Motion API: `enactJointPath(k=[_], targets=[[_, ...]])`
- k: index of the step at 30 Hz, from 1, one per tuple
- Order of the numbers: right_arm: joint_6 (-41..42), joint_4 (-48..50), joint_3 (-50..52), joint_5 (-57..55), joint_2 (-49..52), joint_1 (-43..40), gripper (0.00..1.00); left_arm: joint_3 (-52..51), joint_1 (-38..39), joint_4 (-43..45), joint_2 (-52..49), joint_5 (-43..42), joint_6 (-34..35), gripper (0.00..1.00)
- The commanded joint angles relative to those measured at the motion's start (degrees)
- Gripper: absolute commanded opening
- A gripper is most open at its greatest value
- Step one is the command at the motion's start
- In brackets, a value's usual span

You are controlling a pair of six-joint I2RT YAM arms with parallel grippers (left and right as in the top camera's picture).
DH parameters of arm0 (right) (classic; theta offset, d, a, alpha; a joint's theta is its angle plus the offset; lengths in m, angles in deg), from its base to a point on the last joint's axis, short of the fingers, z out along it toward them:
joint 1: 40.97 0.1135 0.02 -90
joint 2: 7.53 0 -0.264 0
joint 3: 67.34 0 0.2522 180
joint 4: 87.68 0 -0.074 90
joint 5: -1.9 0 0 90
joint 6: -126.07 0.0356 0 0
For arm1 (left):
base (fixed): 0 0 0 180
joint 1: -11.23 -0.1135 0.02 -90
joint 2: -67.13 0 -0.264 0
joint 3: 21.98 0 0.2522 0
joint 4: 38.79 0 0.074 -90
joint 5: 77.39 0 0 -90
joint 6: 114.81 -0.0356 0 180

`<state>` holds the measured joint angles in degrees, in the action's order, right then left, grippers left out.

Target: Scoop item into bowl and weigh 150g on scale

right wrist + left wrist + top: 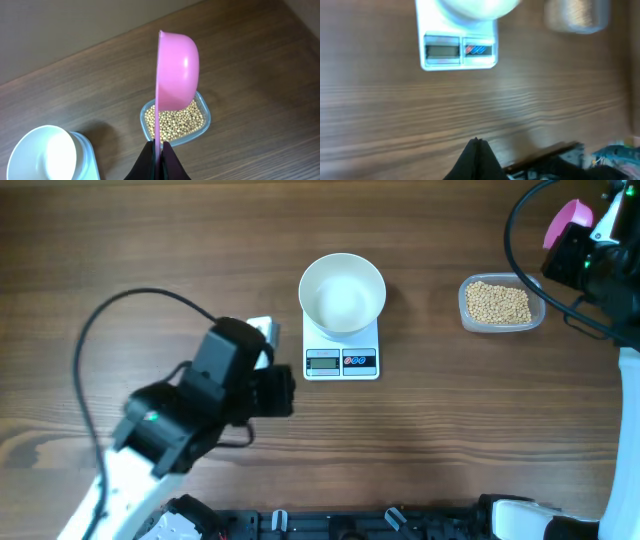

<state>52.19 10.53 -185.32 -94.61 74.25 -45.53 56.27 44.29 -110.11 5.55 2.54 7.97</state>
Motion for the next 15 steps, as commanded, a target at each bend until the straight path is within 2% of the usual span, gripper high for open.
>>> enactJointPath(k=[1,5,7,9,13,15], targets=[[-3.2,0.3,0.1,-0.7,0.3,0.2,0.05,-10.8,0.7,11.3,-3.9,-1.4,4.6,0.04],[-10.7,-0.3,0.1,1.0,0.6,0.2,0.04,-13.0,4.2,22.6,-11.7,1.2,5.2,0.04],[-14.3,-1.2,0.1,3.1,1.4,0.2,0.04,-13.0,6.6,26.7,-17.2,7.2,5.2,0.04],[-14.4,-1.5,0.1,4.1,3.0,0.2,0.04,-13.0,8.4,32.0,-24.1,8.0,5.7,0.04],[-13.9,-1.2,0.1,4.0,3.7,0.2,0.05,-13.0,9.1,43.8,-30.9,9.3,5.7,0.04],[-13.9,-0.7,0.1,4.0,3.7,0.2,0.04,-13.0,9.1,47.0,-33.4,11.5,5.9,0.04]])
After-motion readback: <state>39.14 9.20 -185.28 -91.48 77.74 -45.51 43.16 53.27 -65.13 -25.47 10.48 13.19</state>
